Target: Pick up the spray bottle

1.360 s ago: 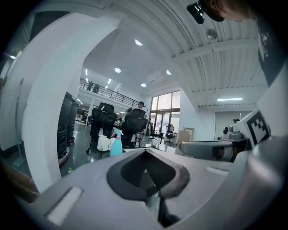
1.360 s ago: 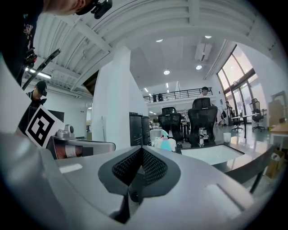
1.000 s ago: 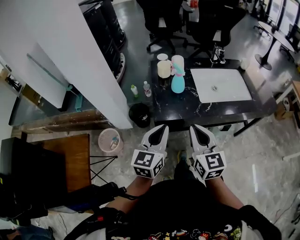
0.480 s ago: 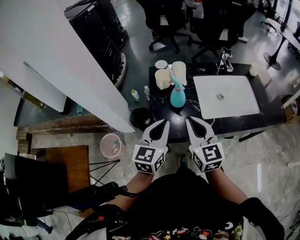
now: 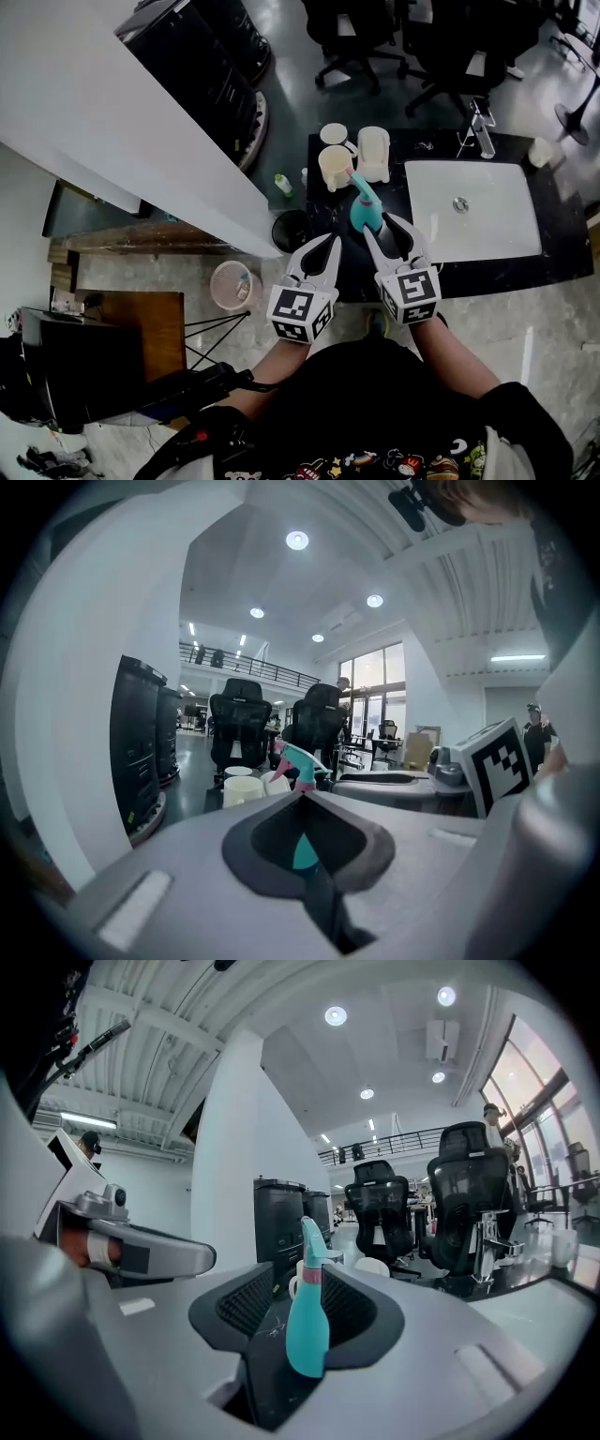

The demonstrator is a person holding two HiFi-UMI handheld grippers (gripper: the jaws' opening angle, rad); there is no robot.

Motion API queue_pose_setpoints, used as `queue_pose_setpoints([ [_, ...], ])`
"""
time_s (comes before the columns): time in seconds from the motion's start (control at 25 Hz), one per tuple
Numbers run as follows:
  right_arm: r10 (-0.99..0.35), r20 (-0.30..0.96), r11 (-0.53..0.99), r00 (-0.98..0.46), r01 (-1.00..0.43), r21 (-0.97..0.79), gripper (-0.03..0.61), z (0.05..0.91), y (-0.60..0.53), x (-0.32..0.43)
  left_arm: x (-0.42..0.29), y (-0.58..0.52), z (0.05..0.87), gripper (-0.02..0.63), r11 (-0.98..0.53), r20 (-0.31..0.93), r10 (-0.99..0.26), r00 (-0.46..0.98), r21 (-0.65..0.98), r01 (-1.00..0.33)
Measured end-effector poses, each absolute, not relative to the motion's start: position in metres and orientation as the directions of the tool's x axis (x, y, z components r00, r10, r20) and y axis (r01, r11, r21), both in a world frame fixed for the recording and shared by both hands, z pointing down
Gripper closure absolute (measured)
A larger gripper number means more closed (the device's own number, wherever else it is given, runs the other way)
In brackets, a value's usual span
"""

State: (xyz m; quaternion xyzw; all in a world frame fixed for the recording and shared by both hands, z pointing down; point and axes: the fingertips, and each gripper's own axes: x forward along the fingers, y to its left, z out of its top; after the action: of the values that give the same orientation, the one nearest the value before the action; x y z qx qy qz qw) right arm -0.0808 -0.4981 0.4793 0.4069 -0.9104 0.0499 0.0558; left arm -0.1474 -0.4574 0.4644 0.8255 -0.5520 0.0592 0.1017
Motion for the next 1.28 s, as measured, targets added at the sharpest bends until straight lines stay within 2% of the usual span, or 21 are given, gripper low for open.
queue_pose_setpoints([
  [0.44,-0.694,0.139,0.708,-0.706,-0.705,-0.044,0.359,0.493,-0.557,-0.103,-0.162,-0.51,0.493,0.614,-0.287,0.27,-0.913,0.305,0.107,-0.952],
  [0.84,-0.655,0.129,0.747,-0.745,-0.663,-0.039,0.366,0.488,-0.567,-0.116,-0.16,-0.522,0.502,0.614,-0.27,0.289,-0.911,0.293,0.115,-0.956],
  [0.96,-0.642,0.138,0.758,-0.754,-0.651,-0.029,0.408,0.491,-0.568,-0.119,-0.16,-0.522,0.5,0.614,-0.269,0.289,-0.912,0.291,0.113,-0.956],
  [1.28,-0.649,0.122,0.753,-0.751,-0.657,-0.031,0.408,0.482,-0.566,-0.114,-0.161,-0.522,0.493,0.614,-0.265,0.274,-0.919,0.284,0.106,-0.958],
])
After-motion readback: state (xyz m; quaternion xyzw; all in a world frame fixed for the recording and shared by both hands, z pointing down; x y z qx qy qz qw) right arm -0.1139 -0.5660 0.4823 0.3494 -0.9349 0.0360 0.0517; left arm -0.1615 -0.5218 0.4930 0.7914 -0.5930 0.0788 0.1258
